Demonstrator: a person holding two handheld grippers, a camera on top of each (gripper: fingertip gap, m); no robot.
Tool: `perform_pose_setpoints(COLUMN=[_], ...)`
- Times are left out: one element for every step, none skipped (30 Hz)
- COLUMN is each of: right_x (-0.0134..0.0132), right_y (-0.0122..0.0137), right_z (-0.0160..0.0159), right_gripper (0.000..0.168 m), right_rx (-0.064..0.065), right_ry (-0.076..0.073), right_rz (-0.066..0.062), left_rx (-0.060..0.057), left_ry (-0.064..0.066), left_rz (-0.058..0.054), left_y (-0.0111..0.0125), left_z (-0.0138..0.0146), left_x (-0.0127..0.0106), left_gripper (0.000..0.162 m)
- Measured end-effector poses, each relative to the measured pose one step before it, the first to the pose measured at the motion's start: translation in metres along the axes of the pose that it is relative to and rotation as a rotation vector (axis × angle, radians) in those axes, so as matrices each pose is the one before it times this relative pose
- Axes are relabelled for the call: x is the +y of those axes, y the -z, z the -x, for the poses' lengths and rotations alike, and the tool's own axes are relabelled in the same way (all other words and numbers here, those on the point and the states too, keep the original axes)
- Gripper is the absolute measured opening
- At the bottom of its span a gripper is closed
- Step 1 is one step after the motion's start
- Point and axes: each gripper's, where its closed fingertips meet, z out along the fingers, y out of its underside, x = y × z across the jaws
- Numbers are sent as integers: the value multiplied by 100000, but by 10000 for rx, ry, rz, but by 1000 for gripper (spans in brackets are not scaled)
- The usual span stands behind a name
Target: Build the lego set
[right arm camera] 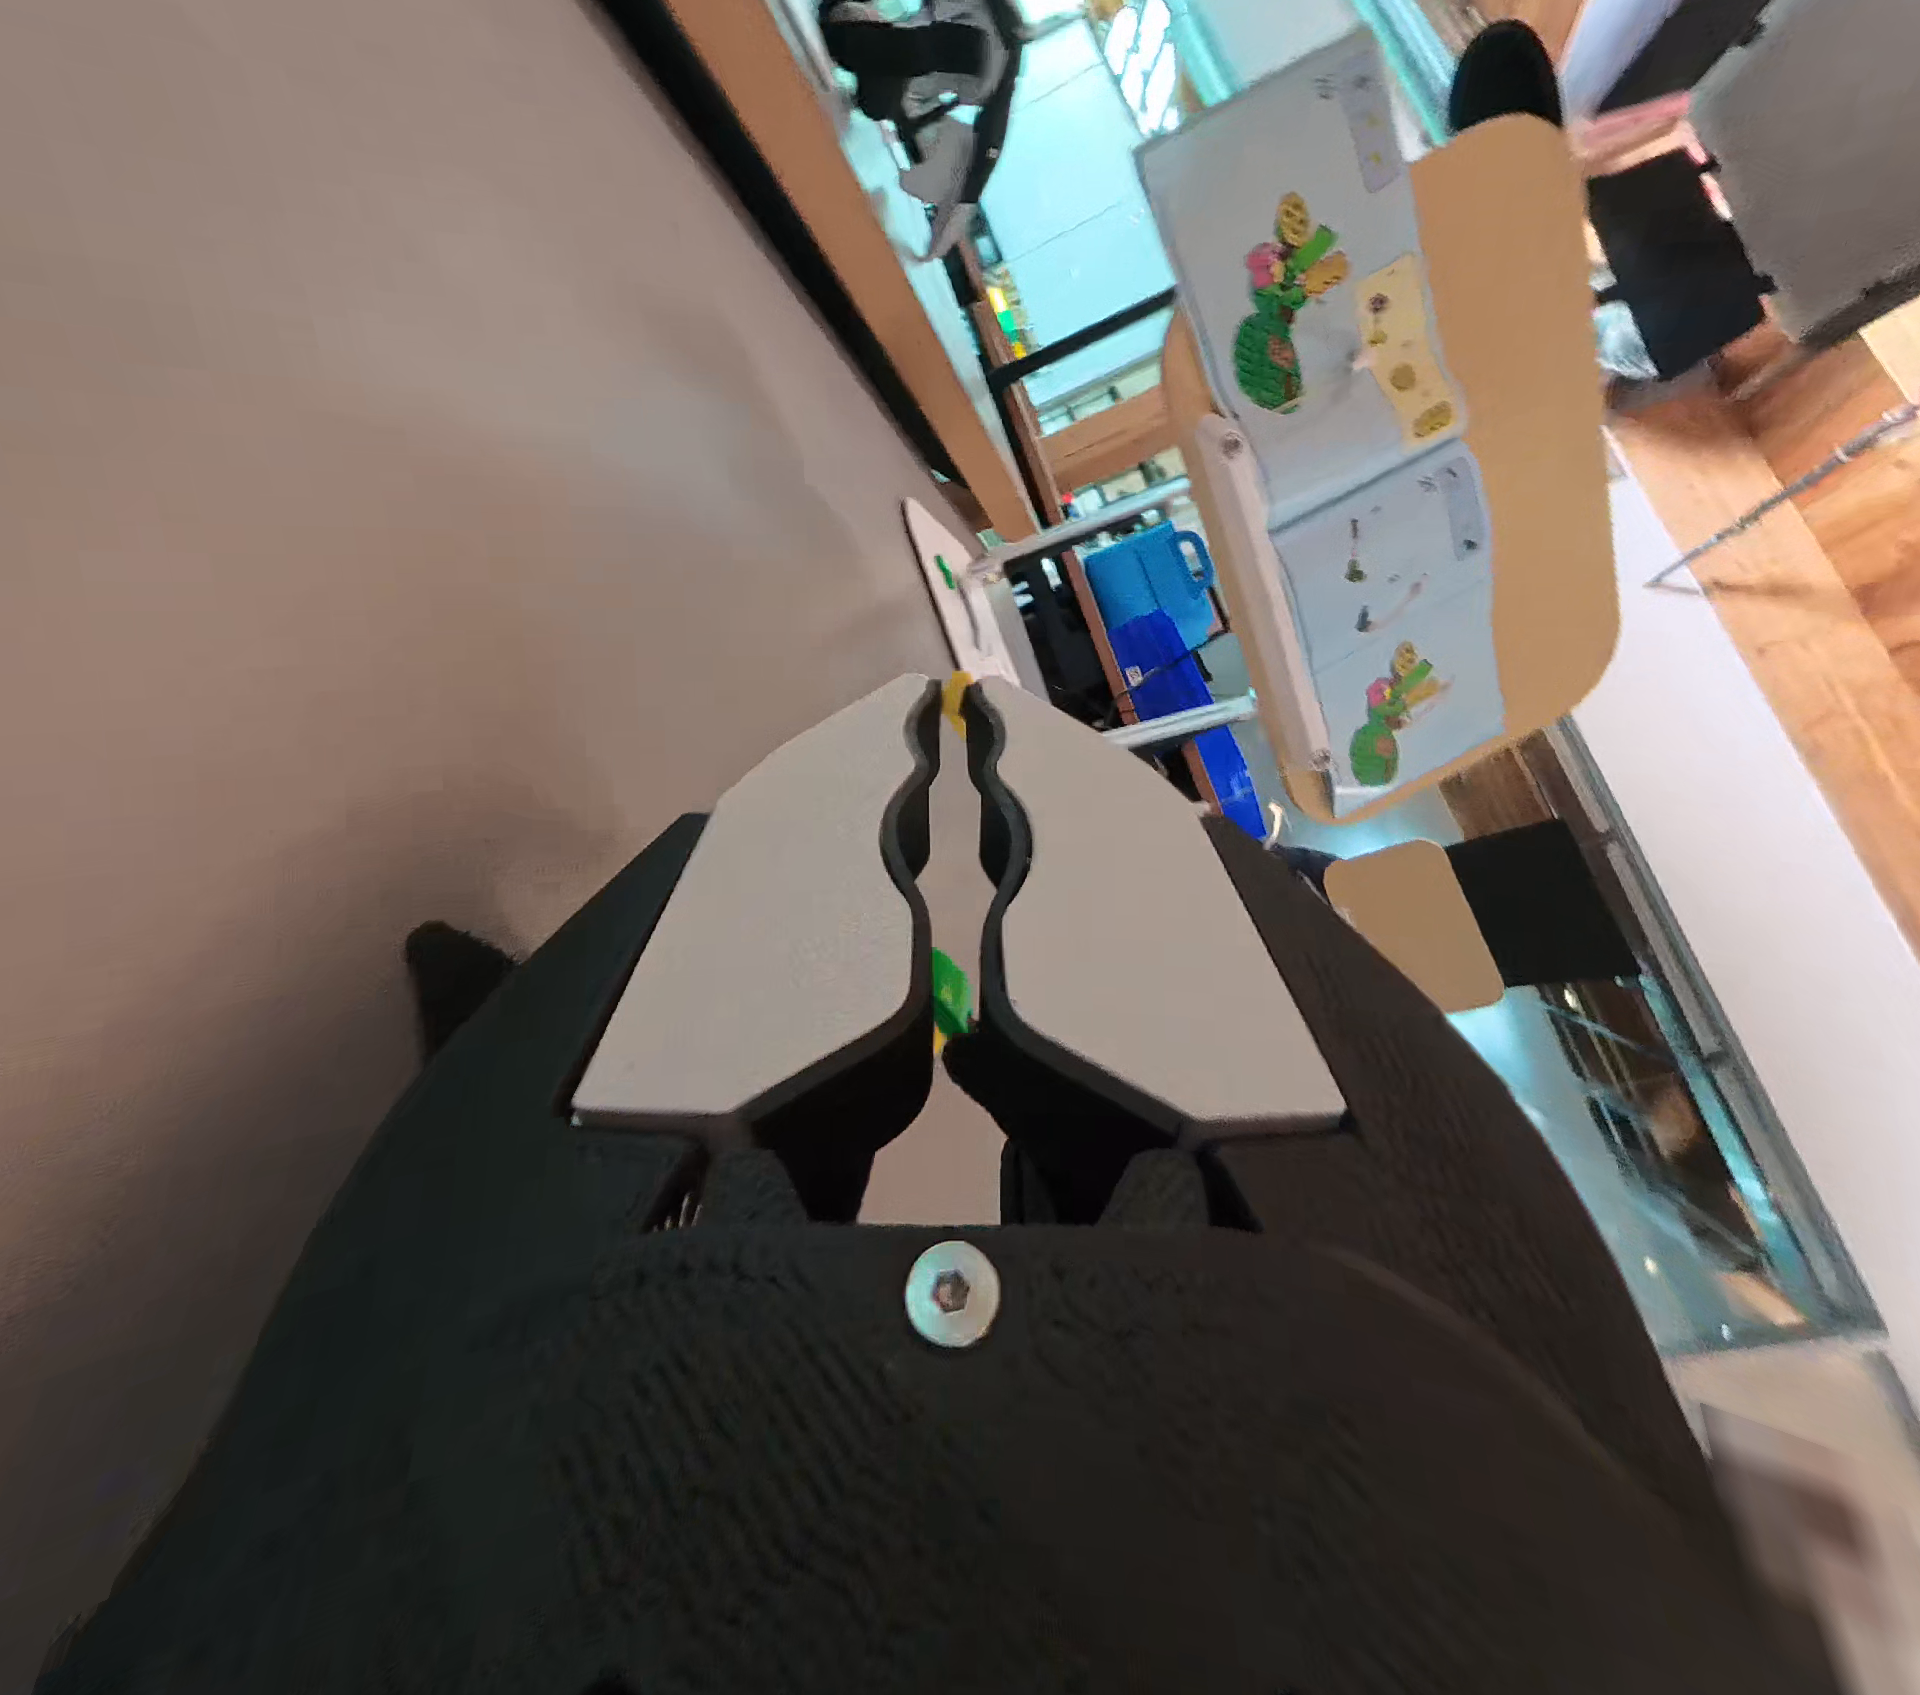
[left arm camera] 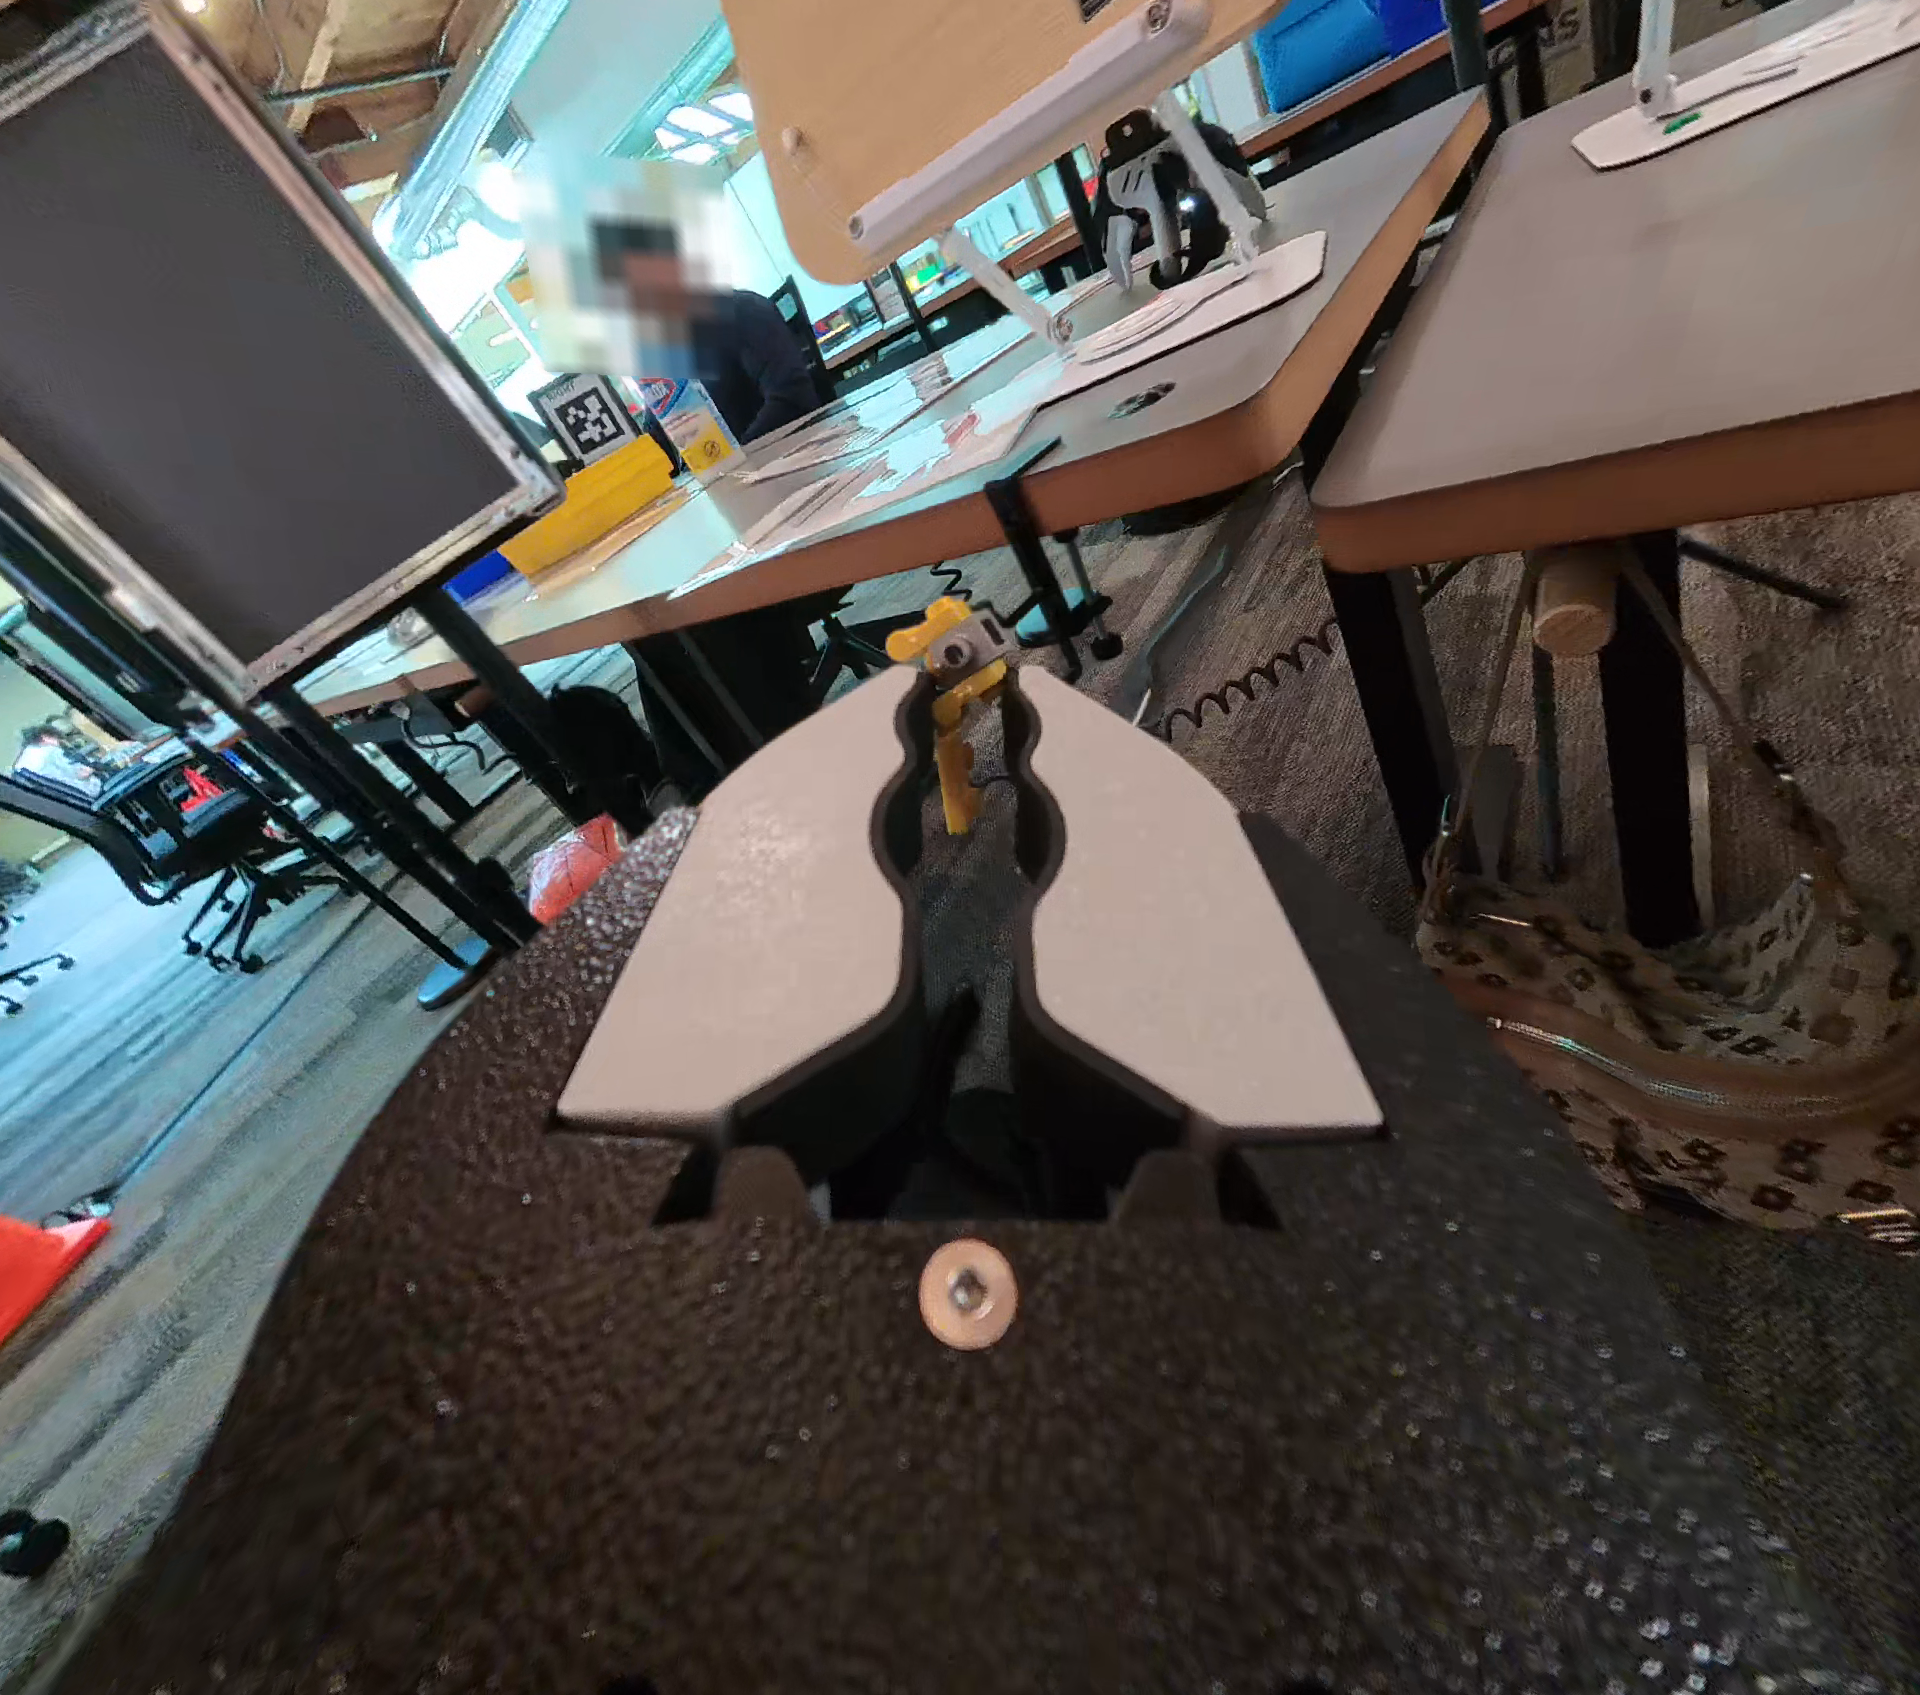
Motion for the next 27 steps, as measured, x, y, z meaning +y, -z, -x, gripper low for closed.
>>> perform_pose_setpoints(right_x=[-147,-232,-165,71,167,18,66,87,82,108,131,32,-115,-49,163,203,220,437,550,529,388,359,-370,-496,-583,-870,-1306], right_y=[-20,43,58,3,-54,-56,-80,-102,-116,-126,-96,-63,-15,-38,-68,-86,-69,-55,-44,-30,42,72,253,420,476,591,787], right_z=[472,341,310,150,119,127,119,185,269,296,81,-13,153,244,211,350,296,121,457,472,375,592,-6,-409,-494,-640,-358], right_gripper=[2,2,2,3,4,8,11,13,15,16,16,17,17,18,19,18,20,26,26,30,31,34,34,33,33,33,33], right_rx=[-198,-160,-217,-177,-201,-203,-123,-143,-211,-259,-219,-300,-533,-646,-634,-741,-714,-573,-807,-805,-749,-953,-523,-126,65,373,534], right_ry=[227,122,-62,-204,-280,-181,-57,5,14,6,-172,-426,-635,-702,-677,-696,-695,-611,-691,-830,-955,-1117,-1006,-725,-581,-405,-66], right_rz=[-95,-142,-102,24,66,-9,48,85,73,96,112,53,1,102,287,284,310,471,550,531,410,395,-108,-221,-261,-441,-760], left_rx=[-1,-5,23,-5,-71,-66,4,60,54,46,97,137,105,81,109,120,104,85,120,116,31,21,35,35,-22,-79,-70], left_ry=[166,137,45,-25,14,117,202,206,137,21,-78,-131,-149,-149,-154,-167,-172,-154,-134,-102,-57,-27,-5,-9,-31,-49,-58], left_rz=[-8,-9,4,49,56,-16,-64,-56,-25,8,40,23,-22,-54,-32,-10,13,51,40,1,-18,-20,-39,-59,-47,-12,6], left_y=[329,246,171,122,103,92,67,34,2,3,4,26,22,-15,-53,-76,-48,-23,1,51,103,151,183,224,246,233,203], left_z=[329,285,238,270,369,353,214,59,-17,-117,-277,-383,-349,-317,-334,-357,-358,-318,-335,-282,-120,-38,-3,16,125,217,209], left_x=[212,193,171,207,150,17,-113,-121,-71,5,81,53,-30,-131,-142,-82,-4,98,78,16,-43,-63,-96,-101,-53,28,73], left_gripper=[12,12,12,13,13,13,13,12,13,12,12,13,13,13,13,13,14,13,13,13,12,13,13,13,13,12,12])
